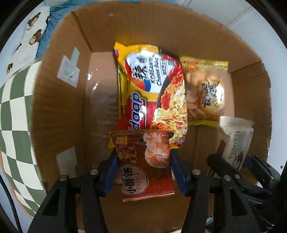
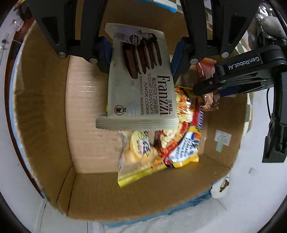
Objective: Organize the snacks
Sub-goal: 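Lower both packets into the box and open both tools, then grasp the cranberry oat cookie packet with left tool while right tool grasps red spicy-strip packet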
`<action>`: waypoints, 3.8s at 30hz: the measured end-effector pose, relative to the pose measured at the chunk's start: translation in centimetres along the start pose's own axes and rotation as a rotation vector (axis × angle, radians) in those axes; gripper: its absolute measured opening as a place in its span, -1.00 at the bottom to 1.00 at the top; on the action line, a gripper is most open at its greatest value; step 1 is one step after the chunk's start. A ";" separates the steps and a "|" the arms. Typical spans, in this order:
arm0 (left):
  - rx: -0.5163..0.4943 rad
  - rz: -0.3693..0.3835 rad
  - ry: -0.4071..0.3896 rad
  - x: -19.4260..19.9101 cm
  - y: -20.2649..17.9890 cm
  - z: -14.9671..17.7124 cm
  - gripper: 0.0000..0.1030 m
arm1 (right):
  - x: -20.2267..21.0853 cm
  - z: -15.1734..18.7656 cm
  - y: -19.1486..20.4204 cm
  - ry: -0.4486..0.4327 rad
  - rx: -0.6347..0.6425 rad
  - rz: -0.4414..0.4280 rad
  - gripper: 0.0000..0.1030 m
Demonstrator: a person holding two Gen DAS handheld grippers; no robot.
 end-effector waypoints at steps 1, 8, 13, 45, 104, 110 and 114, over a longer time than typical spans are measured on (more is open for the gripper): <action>-0.008 -0.003 0.008 -0.3 0.0 0.1 0.06 | -0.8 0.6 -0.1 0.044 -0.008 -0.007 0.14; -0.006 -0.002 0.022 -1.4 0.3 0.2 0.62 | -1.6 2.1 -1.3 0.134 -0.023 0.018 0.81; -0.001 -0.001 -0.010 -0.5 0.1 -0.1 0.66 | -0.8 1.8 -2.2 0.108 -0.009 0.050 0.82; -0.085 -0.088 -0.591 19.1 -0.5 3.3 0.67 | 17.4 1.2 0.0 -0.401 0.079 0.134 0.85; 0.053 -0.040 0.056 -3.6 3.5 26.9 0.04 | 4.0 28.2 -5.2 0.093 -0.196 0.091 0.13; 0.043 -0.063 0.005 0.1 4.7 26.5 -0.05 | 3.4 28.4 -4.6 0.055 -0.185 0.103 -0.06; 0.043 -0.045 -0.023 2.1 4.1 25.6 -0.05 | 4.3 27.8 -3.7 0.032 -0.218 0.070 -0.10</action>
Point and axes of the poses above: each gripper's, at about its wrist camera, not at the fingertips, and x roughly against the way its jaws point, y to its left, z to its underside, the point moved 10 cm from there along -x, roughly the way its jaws point, and after that the axes turned 15 degrees about -y, right-handed, at the moved point
